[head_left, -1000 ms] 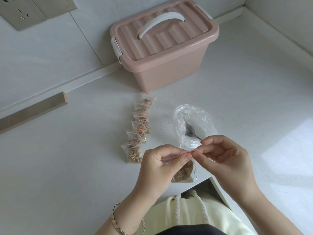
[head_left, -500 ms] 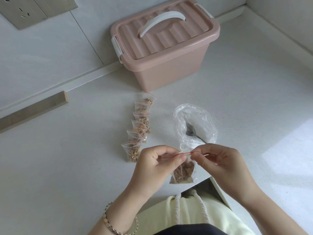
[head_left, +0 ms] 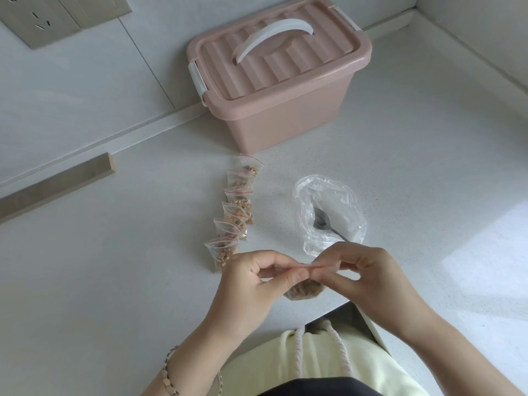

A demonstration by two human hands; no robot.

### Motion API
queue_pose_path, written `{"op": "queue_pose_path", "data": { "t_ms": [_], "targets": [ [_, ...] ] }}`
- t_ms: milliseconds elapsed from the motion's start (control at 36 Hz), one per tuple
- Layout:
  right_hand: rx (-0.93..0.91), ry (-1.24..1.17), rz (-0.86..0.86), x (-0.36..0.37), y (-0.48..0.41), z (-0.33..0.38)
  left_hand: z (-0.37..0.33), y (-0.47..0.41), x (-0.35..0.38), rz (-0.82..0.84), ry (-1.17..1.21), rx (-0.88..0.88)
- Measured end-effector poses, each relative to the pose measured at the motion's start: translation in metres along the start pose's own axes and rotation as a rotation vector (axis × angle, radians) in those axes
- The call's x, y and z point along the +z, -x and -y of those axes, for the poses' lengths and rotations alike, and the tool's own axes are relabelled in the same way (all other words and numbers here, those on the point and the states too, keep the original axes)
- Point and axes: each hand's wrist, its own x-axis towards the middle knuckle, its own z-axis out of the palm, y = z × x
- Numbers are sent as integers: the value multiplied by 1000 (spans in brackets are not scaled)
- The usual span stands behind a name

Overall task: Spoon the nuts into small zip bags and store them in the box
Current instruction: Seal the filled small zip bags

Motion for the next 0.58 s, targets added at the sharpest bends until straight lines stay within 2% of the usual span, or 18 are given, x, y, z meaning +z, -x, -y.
{"op": "queue_pose_path", "data": {
  "t_ms": [139, 278, 417, 583],
  "targets": [
    [-136, 152, -61, 7, -3, -5, -1, 1, -1, -67, 83, -42],
    [-158, 181, -86, 7, -3, -8, 5, 0, -12, -101, 122, -99],
    [-98, 205, -40, 10, -5, -9, 12, 2, -15, -99, -25, -52],
    [-123, 194, 11, 17, -8, -8, 9, 8, -11, -84, -207, 36]
  ]
}}
